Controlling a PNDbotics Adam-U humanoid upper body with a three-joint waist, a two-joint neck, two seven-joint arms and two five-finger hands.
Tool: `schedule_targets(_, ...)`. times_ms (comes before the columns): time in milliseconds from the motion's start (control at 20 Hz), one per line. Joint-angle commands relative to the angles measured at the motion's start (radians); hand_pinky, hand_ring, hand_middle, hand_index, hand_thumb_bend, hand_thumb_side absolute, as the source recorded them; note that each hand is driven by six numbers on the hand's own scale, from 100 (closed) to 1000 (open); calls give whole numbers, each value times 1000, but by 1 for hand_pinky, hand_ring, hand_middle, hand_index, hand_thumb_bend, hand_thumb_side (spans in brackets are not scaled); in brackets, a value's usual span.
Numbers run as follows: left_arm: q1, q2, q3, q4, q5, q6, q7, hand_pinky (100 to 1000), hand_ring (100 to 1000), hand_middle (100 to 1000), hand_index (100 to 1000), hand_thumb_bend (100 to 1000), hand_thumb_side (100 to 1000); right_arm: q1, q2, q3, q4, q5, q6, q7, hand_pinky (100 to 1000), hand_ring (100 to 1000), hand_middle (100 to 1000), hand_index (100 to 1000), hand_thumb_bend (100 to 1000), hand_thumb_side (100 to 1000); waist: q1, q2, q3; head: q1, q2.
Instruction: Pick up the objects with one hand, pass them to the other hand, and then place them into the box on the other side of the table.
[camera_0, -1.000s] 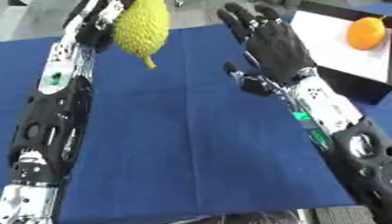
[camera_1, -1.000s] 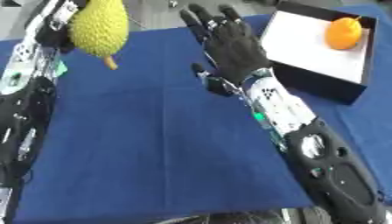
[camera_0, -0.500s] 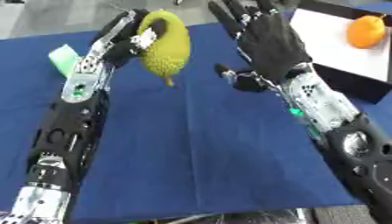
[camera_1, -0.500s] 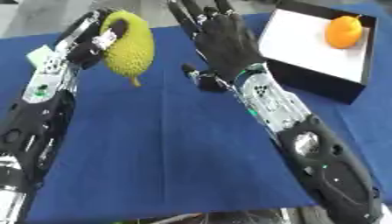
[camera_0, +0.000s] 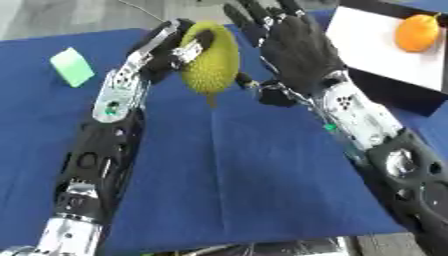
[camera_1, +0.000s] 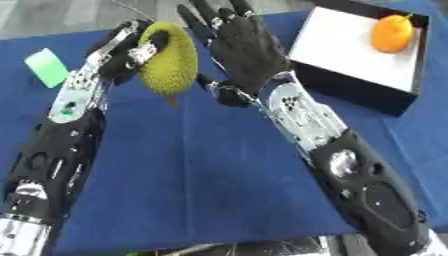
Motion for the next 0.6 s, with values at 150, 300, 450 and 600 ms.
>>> schedule_targets(150,-11,-26,6,-43,-17,-81,-120,212,139,183,355,100,486,-25,0,0,-22,-20,-13,-10,890,549,947,1000,449,346,-8,-12,-4,3,-3)
schedule_targets(300,-4,-40,9,-53,-34,-59,-120,218,145,189,359,100,477,-30,0,-1,-31,-27,-19,-36,872,536,912,961,443,331,-8,-9,-8,4,-3)
schedule_targets(450,3,-51,12,-59,-53,-43,-120,225,152,194,365,100,467,-32,2,-1,-38,-39,-23,-72,836,524,850,865,430,224,-9,-6,-11,5,-3)
schedule_targets(600,10,-59,15,-63,-66,-30,-120,235,161,201,371,100,462,-33,2,-1,-40,-67,-30,-106,803,505,749,748,411,100,-9,-5,-13,4,-3)
